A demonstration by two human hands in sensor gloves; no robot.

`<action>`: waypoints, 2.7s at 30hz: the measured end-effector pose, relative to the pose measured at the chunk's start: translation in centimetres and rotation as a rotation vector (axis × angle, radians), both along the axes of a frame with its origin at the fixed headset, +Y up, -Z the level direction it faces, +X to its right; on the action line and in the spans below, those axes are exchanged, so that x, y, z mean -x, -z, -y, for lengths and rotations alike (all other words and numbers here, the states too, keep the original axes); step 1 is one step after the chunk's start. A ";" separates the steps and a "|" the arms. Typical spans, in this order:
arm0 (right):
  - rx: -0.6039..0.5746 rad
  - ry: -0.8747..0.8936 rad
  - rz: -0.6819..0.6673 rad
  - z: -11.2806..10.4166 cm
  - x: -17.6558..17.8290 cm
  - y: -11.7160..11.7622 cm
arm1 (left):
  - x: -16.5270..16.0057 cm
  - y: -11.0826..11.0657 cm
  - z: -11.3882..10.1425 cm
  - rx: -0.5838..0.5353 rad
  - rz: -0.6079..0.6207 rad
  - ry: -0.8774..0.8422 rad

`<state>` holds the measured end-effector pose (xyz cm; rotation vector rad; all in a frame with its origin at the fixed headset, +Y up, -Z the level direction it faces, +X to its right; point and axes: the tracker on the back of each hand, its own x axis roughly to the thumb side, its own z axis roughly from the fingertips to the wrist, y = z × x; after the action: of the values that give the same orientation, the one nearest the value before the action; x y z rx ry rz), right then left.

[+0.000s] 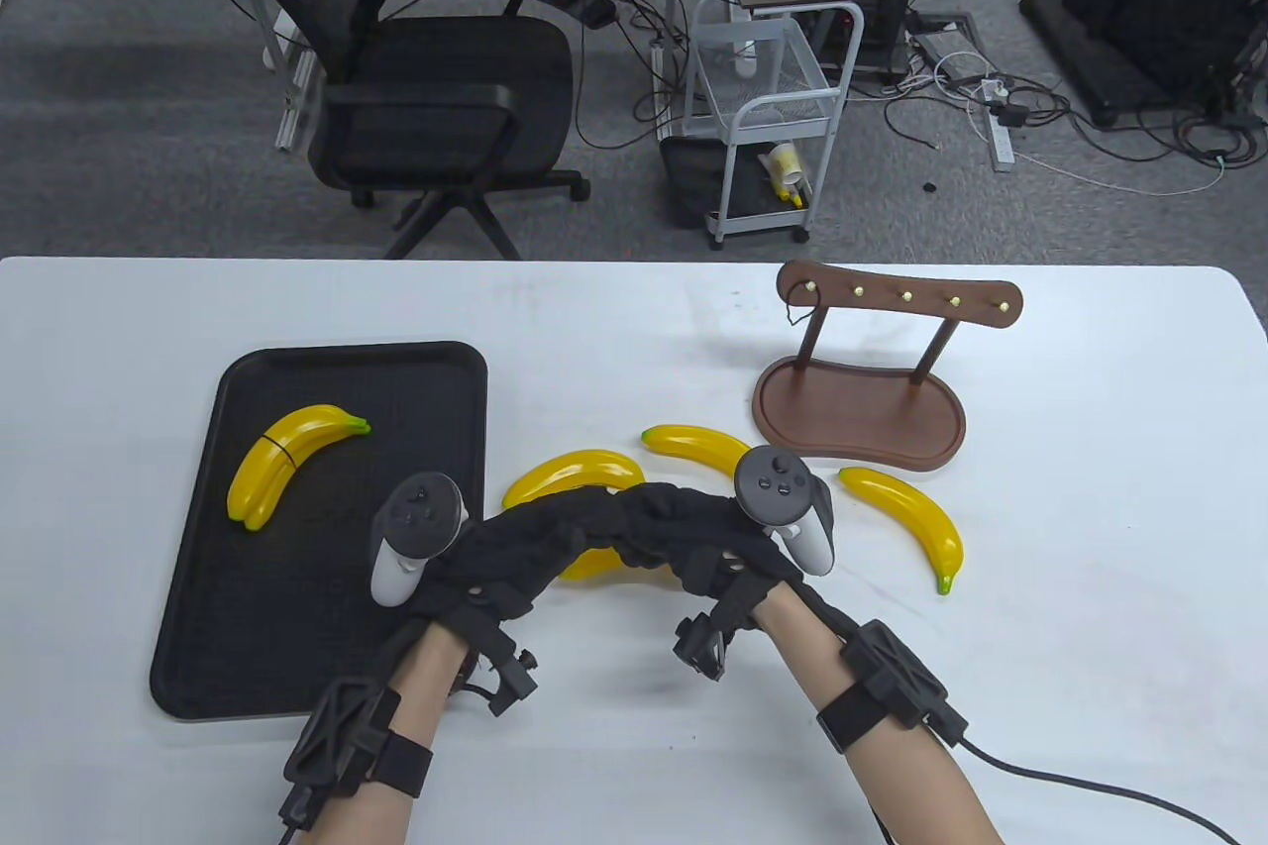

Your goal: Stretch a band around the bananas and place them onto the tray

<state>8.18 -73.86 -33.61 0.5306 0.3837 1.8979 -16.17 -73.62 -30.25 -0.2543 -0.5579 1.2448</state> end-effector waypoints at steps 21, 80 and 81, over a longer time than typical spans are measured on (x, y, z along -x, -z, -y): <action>-0.057 -0.076 0.045 -0.2 -1.2 0.4 | 1.1 -0.3 -1.6 -0.127 -0.077 0.230; -0.550 -0.948 -0.088 6.0 1.6 1.4 | 7.2 -1.6 0.2 -0.255 -0.345 0.596; -0.553 -0.947 -0.087 5.9 1.6 1.5 | 7.2 -1.6 0.2 -0.254 -0.346 0.596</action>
<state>6.60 -79.80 -35.08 0.8965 0.1554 2.9359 -23.33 -73.81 -28.70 0.0169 -0.3003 0.6103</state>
